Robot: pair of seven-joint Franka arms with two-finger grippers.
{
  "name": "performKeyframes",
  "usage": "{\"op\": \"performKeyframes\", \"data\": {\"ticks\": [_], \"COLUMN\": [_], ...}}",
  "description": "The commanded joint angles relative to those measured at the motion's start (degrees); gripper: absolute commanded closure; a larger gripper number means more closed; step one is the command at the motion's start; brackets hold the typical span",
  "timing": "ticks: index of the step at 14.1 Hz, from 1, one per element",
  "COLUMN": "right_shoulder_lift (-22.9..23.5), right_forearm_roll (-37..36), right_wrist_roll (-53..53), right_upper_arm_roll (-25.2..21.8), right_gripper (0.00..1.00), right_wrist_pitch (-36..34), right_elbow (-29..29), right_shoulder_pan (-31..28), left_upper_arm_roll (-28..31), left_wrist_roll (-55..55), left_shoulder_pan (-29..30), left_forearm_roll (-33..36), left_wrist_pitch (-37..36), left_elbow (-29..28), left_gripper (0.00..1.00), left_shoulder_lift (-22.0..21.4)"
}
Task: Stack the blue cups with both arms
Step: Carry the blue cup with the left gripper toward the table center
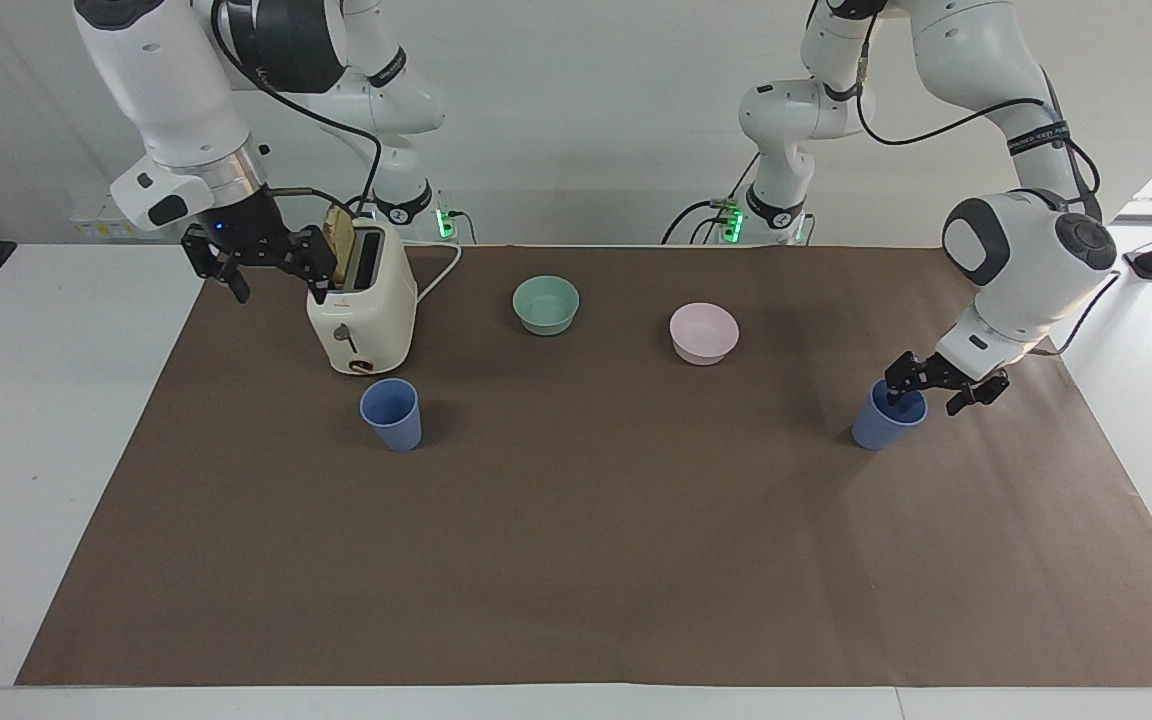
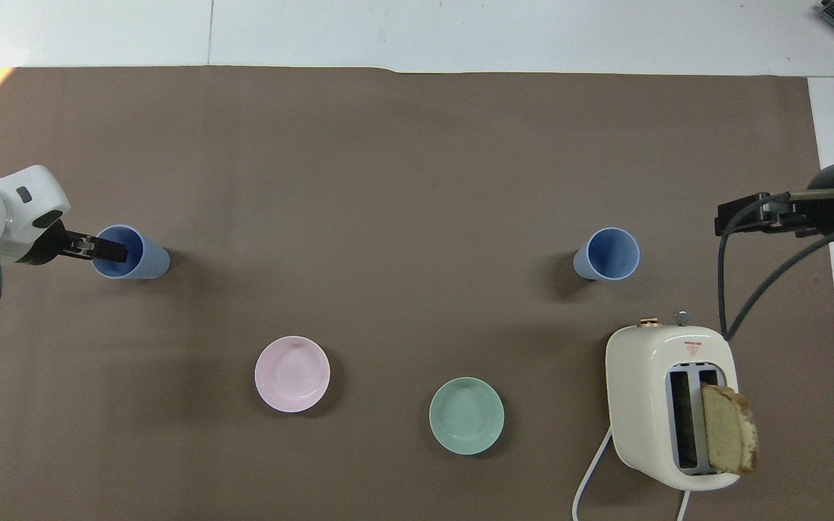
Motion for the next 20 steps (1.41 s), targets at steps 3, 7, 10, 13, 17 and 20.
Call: {"op": "performKeyframes", "data": {"ticks": [3,7,10,13,17,20], "right_shoulder_lift": [-0.83,-0.92,-0.92,-0.83,-0.83,-0.83], "right_forearm_roll": [1.13,1.22,1.22,1.22,1.22,1.22], "right_wrist_roll": [0.11,0.11,0.11,0.11,0.11,0.11], "right_upper_arm_roll": [0.13,0.13,0.13,0.13,0.13,0.22], "right_gripper": [0.00,0.00,0.00,0.00,0.00,0.00], "right_wrist_pitch": [0.71,0.80,0.80,0.80,0.80,0.80], "right_elbow": [-0.86,-0.86,-0.86,-0.86,-0.86,-0.86], "right_shoulder_pan": [-0.66,-0.66,-0.66,-0.66,-0.66,-0.66], "left_upper_arm_roll": [-0.50,-0.50,-0.50,-0.94,-1.03,-1.03], "left_wrist_roll": [0.08,-1.49,-2.82,-3.69,-11.23,-20.29], "left_shoulder_pan": [0.57,0.39,-0.14,-1.27,-6.54,-13.38], "left_forearm_roll": [-1.00,-0.91,-0.91,-0.91,-0.56,-0.29], "left_wrist_pitch": [1.74,0.86,0.68,0.42,1.64,3.40], "left_elbow": [-1.76,-1.06,0.00,1.58,1.94,2.11], "left_gripper": [0.75,1.00,1.00,1.00,1.00,1.00], "left_shoulder_lift": [-0.70,-0.52,-0.70,-1.14,-0.79,-0.61]}}
